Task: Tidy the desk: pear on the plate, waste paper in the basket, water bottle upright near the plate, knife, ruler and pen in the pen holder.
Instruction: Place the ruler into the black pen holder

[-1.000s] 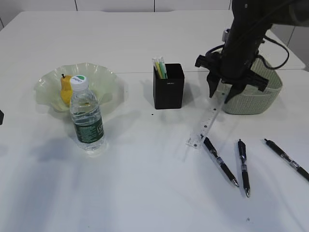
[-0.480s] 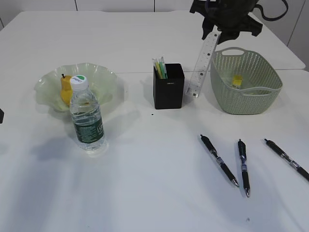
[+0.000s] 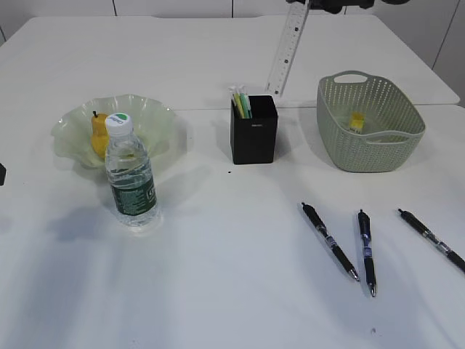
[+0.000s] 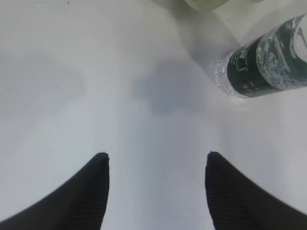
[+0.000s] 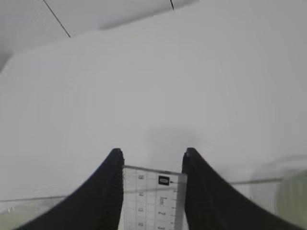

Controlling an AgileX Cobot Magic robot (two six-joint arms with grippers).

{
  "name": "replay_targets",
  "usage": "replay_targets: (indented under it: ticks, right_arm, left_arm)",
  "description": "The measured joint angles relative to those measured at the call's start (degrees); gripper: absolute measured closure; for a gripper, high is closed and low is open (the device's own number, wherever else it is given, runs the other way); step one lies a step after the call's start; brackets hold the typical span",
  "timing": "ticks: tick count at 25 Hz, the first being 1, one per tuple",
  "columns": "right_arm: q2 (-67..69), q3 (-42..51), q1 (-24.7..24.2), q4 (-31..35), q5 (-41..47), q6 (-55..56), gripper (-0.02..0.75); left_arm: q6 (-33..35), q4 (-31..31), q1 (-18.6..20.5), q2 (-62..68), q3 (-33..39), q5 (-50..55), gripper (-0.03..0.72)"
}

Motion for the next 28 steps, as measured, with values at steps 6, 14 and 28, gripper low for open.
replay_targets:
  ticks: [6,14,28]
  right_arm:
    - [0.0,0.0,0.0,-7.6,-9.7,-1.7,0.462]
    - [2.8,-0.1,0.0,-10.9,-14.7,-1.9,0.462]
    - [7.4,-0.1,4.2,-10.9,-14.8,-1.9,0.462]
  left_arm:
    - [0.0,0.0,0.0,0.0,0.0,-0.1,0.241]
    - [0.0,0.0,0.0,0.0,0.0,-0.9,0.241]
    - [0.0,0.1,0.0,0.0,0.0,-1.8,0.241]
